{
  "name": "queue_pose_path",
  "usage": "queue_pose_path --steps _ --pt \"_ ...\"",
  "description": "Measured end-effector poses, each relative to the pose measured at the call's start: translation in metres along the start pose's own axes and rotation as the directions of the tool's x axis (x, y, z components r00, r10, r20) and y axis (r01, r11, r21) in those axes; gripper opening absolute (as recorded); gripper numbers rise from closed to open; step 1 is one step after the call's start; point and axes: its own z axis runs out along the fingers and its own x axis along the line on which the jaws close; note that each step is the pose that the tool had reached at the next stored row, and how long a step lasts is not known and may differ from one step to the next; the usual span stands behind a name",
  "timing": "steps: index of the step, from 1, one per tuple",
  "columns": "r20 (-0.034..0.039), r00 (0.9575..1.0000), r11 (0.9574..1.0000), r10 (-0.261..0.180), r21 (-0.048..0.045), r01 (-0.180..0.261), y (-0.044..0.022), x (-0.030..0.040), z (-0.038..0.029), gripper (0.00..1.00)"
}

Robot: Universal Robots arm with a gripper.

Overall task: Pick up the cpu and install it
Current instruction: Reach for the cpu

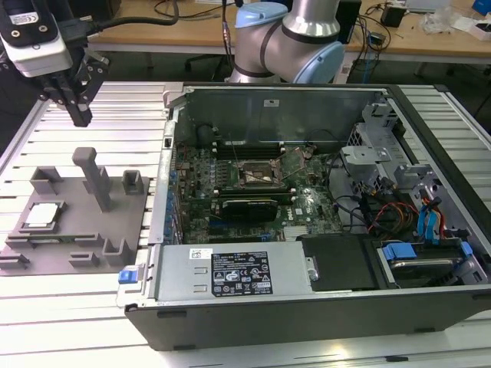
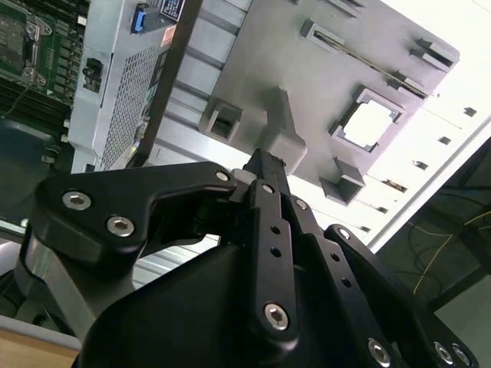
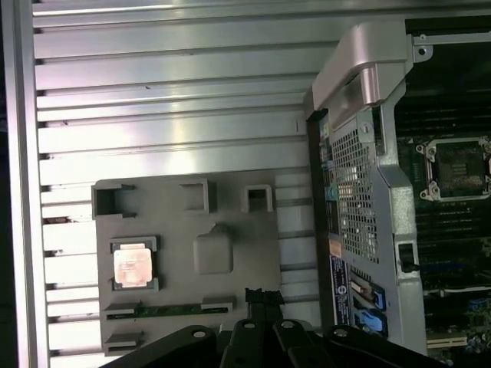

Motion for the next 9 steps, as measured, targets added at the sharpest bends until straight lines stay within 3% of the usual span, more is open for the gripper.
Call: queue_pose_path --steps 9 --pt "0.0012 1.0 1.0 0.0 -0.0001 0.0 -0.0015 0.0203 0.0006 0.11"
